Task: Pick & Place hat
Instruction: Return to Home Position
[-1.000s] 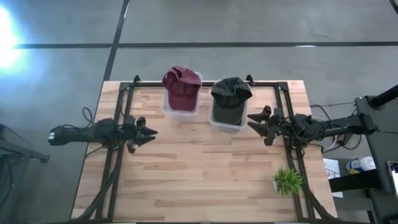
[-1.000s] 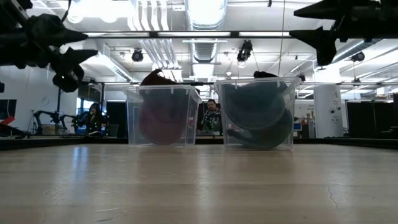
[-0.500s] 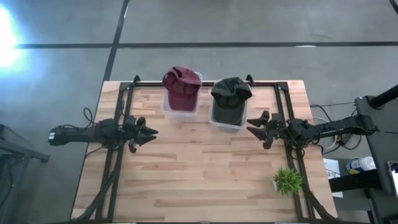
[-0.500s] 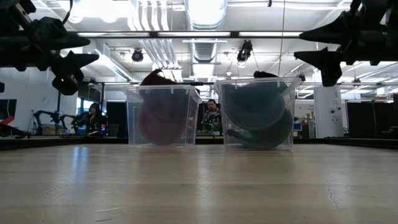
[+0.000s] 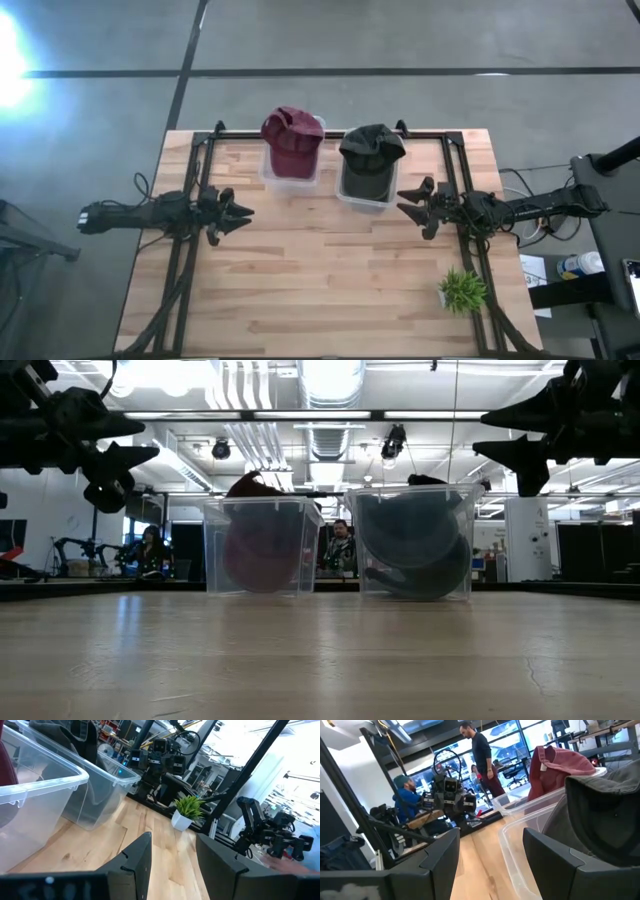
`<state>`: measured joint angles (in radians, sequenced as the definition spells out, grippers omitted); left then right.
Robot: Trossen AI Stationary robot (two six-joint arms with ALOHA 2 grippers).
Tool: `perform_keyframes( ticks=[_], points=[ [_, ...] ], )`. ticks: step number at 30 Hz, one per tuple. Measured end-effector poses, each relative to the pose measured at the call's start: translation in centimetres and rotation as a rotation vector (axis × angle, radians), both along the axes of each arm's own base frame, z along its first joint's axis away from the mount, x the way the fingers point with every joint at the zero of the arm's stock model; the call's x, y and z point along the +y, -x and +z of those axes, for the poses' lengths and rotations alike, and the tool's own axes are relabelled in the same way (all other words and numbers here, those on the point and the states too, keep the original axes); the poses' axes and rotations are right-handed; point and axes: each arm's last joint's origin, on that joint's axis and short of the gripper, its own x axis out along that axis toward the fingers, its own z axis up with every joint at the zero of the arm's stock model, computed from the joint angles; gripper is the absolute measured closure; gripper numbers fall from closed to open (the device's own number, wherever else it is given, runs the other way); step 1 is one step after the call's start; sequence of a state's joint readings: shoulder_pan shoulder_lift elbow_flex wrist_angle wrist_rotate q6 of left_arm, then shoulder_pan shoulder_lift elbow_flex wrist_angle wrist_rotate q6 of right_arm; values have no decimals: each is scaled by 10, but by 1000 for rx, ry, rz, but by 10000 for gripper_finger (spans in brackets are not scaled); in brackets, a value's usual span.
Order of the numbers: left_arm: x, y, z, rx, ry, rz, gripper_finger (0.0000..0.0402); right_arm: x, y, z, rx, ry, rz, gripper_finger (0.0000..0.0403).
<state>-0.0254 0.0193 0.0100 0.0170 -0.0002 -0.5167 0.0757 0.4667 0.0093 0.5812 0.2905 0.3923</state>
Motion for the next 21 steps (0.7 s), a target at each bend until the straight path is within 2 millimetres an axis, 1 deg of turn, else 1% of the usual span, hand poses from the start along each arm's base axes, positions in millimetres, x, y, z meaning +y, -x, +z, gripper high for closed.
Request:
perform_keyframes(
  ticks=[6,9,13,18,21],
  points=[
    [0,0,0,1,0,0,255,0,0,1,-5,25,0,188],
    [0,0,0,1,0,0,255,1,0,2,-12,47,42,188],
    [0,0,0,1,0,0,255,6,0,2,3,194,179,188],
    [0,0,0,1,0,0,255,13,8,2,-24,445,427,188],
    [0,0,0,2,0,0,255,13,14,1,-27,487,484,188]
  ],
)
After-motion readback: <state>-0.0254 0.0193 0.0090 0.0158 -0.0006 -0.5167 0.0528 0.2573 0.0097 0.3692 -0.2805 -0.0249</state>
